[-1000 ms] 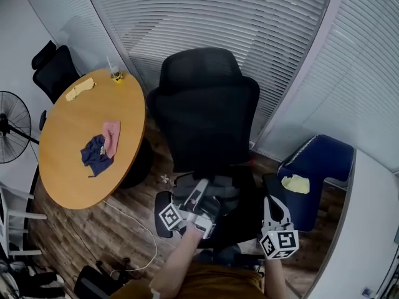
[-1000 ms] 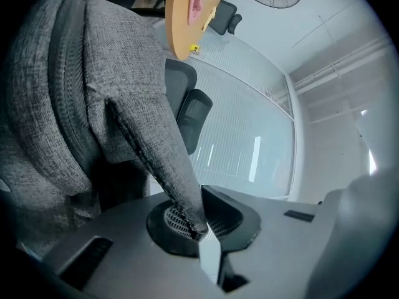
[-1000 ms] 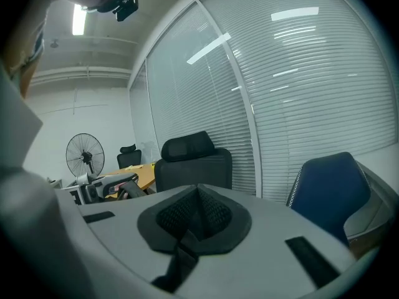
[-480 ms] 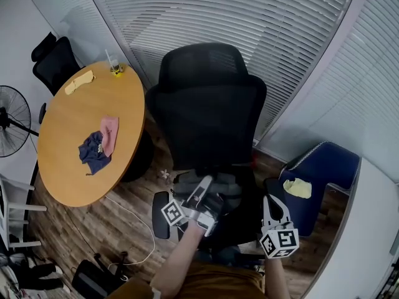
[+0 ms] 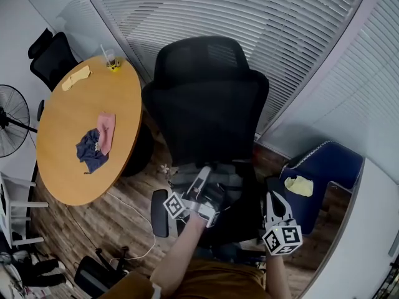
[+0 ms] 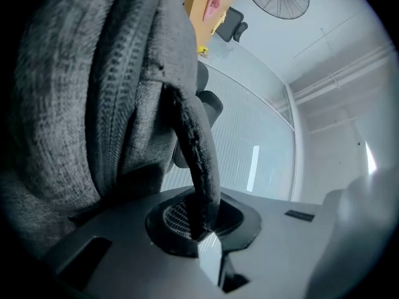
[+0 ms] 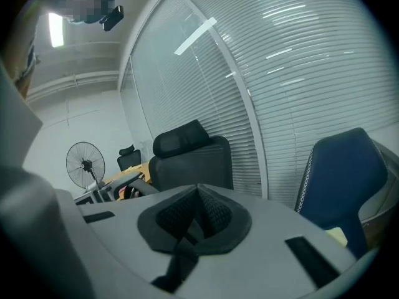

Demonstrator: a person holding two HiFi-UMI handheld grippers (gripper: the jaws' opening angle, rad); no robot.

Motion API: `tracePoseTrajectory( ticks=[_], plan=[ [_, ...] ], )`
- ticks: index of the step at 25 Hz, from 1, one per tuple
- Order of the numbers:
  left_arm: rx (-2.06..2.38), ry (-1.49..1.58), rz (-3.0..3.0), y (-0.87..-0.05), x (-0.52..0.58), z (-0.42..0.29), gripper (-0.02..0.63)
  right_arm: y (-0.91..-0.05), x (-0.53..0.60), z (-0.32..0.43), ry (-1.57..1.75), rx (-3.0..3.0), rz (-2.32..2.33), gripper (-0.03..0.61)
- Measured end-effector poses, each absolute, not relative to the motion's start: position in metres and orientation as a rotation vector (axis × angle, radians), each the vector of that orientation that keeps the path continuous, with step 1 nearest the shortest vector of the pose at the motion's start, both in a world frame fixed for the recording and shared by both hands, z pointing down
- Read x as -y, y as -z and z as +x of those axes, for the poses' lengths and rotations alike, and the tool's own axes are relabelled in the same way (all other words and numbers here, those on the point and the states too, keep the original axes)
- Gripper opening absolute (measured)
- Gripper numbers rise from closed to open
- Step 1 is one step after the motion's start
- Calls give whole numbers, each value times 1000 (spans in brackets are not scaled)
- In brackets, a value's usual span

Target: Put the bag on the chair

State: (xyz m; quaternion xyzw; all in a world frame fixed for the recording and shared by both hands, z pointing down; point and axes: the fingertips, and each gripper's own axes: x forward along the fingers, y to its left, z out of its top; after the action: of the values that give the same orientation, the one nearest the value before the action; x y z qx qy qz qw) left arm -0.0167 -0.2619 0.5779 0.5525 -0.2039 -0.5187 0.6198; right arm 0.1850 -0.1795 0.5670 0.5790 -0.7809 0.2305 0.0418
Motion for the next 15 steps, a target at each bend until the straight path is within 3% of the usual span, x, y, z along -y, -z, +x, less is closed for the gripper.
tracePoseTrajectory(
  ticks=[15],
  plan=[
    [681,1095,1389,-585,293,-15,29,-579,210,163,-748,2429,1659,11]
  ],
)
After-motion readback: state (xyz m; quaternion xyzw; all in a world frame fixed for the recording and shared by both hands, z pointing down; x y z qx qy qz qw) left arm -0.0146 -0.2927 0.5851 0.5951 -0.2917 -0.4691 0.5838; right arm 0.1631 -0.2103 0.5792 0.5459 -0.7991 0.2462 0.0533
